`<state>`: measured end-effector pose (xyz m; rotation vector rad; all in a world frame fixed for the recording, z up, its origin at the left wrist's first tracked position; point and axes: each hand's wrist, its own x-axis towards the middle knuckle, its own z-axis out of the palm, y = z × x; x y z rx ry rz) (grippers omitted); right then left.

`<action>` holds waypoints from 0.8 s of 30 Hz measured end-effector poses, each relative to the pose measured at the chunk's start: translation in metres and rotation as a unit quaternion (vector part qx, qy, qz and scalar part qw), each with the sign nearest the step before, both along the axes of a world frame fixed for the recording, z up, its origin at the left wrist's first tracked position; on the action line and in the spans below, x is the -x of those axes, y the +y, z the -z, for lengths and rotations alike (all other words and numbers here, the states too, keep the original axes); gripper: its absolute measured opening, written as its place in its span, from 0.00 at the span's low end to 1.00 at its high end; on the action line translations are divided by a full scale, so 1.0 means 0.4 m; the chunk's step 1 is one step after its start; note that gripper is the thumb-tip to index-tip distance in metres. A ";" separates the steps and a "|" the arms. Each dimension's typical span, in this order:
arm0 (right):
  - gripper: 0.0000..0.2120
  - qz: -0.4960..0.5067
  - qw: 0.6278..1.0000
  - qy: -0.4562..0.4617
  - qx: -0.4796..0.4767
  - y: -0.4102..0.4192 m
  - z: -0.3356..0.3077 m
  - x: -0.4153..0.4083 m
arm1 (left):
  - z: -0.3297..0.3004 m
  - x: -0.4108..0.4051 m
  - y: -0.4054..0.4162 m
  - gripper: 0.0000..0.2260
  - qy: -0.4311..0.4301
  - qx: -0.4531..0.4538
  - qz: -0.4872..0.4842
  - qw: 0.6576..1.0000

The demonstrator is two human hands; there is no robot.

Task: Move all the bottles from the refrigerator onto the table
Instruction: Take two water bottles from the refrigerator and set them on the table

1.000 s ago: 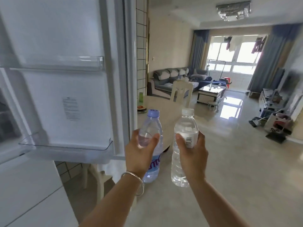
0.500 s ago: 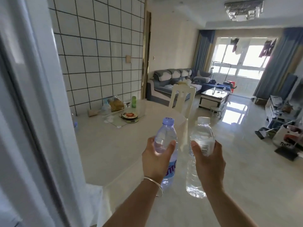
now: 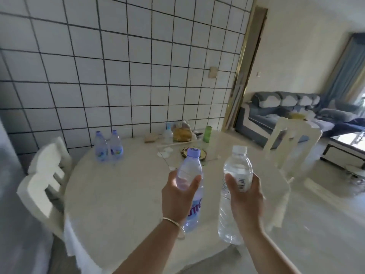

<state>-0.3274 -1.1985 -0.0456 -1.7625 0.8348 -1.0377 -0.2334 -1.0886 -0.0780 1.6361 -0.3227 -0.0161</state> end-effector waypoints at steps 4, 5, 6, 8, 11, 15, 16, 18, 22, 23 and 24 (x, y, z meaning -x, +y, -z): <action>0.21 -0.077 0.997 0.017 0.005 -0.105 0.011 -0.172 | 0.007 -0.123 -0.061 0.22 0.008 -0.007 -0.066 0.998; 0.21 -0.092 0.995 0.022 0.000 -0.118 0.017 -0.214 | 0.014 -0.151 -0.066 0.25 0.007 -0.014 -0.079 0.997; 0.21 -0.107 0.994 0.026 -0.006 -0.127 0.025 -0.256 | 0.023 -0.181 -0.069 0.26 0.006 -0.022 -0.093 0.995; 0.21 -0.142 0.989 0.030 -0.014 -0.139 0.047 -0.340 | 0.050 -0.245 -0.075 0.26 0.012 -0.029 -0.123 0.992; 0.23 -0.188 0.981 0.044 -0.016 -0.146 0.085 -0.459 | 0.092 -0.342 -0.081 0.22 0.037 -0.037 -0.156 0.986; 0.24 -0.233 0.970 0.064 -0.033 -0.144 0.140 -0.676 | 0.154 -0.541 -0.089 0.19 0.060 -0.044 -0.199 0.977; 0.24 -0.239 0.968 0.070 -0.037 -0.143 0.154 -0.736 | 0.164 -0.599 -0.091 0.19 0.066 -0.047 -0.206 0.975; 0.26 -0.247 0.965 0.078 -0.044 -0.139 0.172 -0.851 | 0.176 -0.712 -0.092 0.20 0.073 -0.059 -0.212 0.973; 0.26 -0.248 0.960 0.111 -0.064 -0.139 0.208 -1.074 | 0.200 -0.926 -0.086 0.20 0.084 -0.088 -0.212 0.970; 0.26 -0.246 0.959 0.122 -0.067 -0.143 0.218 -1.128 | 0.211 -0.977 -0.084 0.21 0.092 -0.093 -0.213 0.968; 0.26 -0.244 0.958 0.134 -0.070 -0.145 0.229 -1.179 | 0.220 -1.023 -0.084 0.21 0.097 -0.097 -0.213 0.967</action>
